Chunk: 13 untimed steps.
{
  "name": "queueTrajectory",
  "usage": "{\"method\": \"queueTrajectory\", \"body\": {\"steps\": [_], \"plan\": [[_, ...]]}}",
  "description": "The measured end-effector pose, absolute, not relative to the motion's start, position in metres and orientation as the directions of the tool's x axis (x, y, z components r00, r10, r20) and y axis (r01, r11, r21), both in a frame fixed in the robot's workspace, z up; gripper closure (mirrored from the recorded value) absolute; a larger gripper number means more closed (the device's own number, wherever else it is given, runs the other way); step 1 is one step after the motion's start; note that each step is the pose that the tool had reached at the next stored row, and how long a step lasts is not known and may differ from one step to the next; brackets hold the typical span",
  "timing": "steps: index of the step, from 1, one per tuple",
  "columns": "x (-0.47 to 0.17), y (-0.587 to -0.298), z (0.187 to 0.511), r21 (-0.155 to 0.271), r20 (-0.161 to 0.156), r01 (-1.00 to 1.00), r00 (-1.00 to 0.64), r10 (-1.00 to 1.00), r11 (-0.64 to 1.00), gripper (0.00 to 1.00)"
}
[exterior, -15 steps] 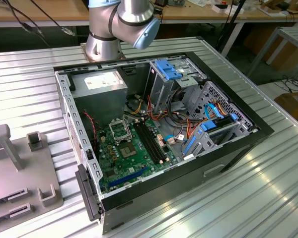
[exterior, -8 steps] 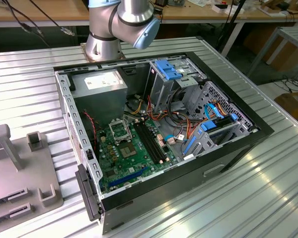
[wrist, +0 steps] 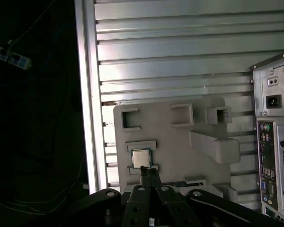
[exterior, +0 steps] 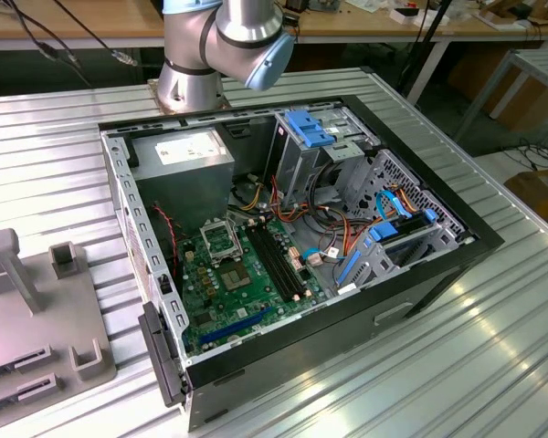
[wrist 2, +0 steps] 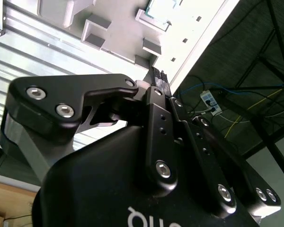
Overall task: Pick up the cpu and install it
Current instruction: 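Pick up the cpu and move it towards the insertion slot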
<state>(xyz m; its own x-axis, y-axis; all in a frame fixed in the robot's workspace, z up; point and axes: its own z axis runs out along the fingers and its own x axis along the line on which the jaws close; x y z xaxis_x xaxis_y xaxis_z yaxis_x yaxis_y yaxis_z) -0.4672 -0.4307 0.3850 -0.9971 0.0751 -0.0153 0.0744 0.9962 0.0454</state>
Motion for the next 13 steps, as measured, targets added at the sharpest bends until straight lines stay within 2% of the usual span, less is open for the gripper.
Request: {"method": "queueTrajectory", "body": {"steps": [4,7,10,12,13], "plan": [[-0.4673,-0.4307,0.3850,0.045,-0.015,0.074,-0.997,0.075,0.996,0.64],[-0.4673,-0.4306,0.3850,0.045,-0.015,0.074,-0.997,0.075,0.996,0.58],[-0.4674,-0.4306,0.3849,0.045,-0.015,0.070,-0.997,0.071,0.996,0.41],[-0.4675,-0.4305,0.3842,0.045,-0.014,0.044,-0.999,0.045,0.998,0.41],[-0.4675,-0.4305,0.3835,0.045,-0.014,0.025,-1.000,0.026,0.999,0.34]]}}
